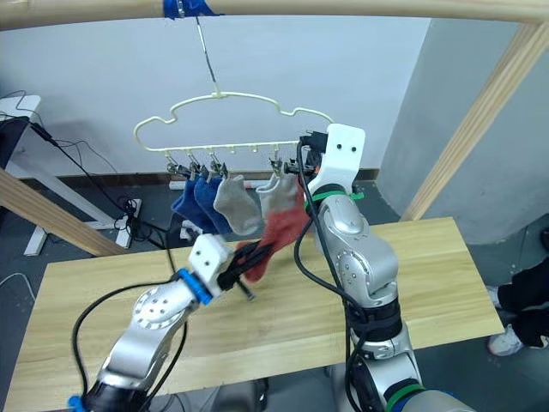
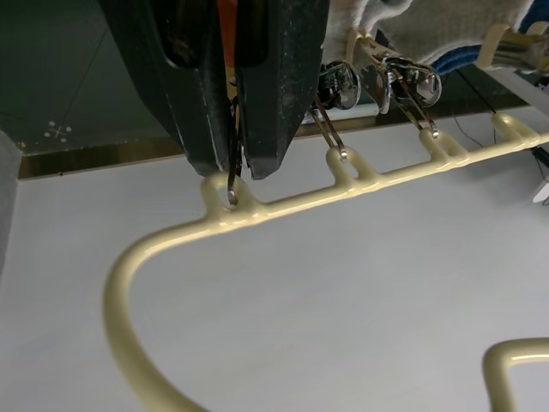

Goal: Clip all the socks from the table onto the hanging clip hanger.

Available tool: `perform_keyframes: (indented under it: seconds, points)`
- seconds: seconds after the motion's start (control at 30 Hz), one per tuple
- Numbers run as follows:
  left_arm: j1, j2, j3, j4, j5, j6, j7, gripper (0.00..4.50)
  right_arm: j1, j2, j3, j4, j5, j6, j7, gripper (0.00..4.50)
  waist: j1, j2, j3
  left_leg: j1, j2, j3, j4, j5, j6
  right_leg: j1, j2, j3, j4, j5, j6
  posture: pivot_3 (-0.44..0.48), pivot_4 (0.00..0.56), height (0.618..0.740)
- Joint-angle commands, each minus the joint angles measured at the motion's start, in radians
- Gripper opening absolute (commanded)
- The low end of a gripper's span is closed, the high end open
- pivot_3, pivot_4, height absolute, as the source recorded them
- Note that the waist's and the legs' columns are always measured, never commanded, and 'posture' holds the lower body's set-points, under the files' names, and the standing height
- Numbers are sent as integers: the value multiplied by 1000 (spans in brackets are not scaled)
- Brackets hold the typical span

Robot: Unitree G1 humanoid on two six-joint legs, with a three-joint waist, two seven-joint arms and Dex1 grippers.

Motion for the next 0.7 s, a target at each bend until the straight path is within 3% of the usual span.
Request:
perform_keyframes:
  seconds: [0.03, 0.33, 0.7]
  points:
    - [-35, -50, -18, 56, 18, -42, 30, 11, -57, 99, 2, -45, 5, -17, -5, 0, -7, 0, 0, 0, 0, 1, 0, 0, 0, 0, 0, 1, 0, 0, 0, -166, 229, 740]
    - [-104, -185, -9, 129, -48, 57, 69, 11, -63, 94, -3, -49, 4, -14, -7, 0, -8, 0, 0, 0, 0, 4, 1, 0, 0, -1, 1, 5, 0, 1, 2, -182, 227, 740]
    - [-128, -243, 18, 147, -60, 96, 113, 11, -61, 90, -2, -51, 2, -9, -7, 0, -20, 0, 0, 0, 0, 4, 1, 0, 0, -1, 2, 7, 0, 1, 3, -189, 229, 740]
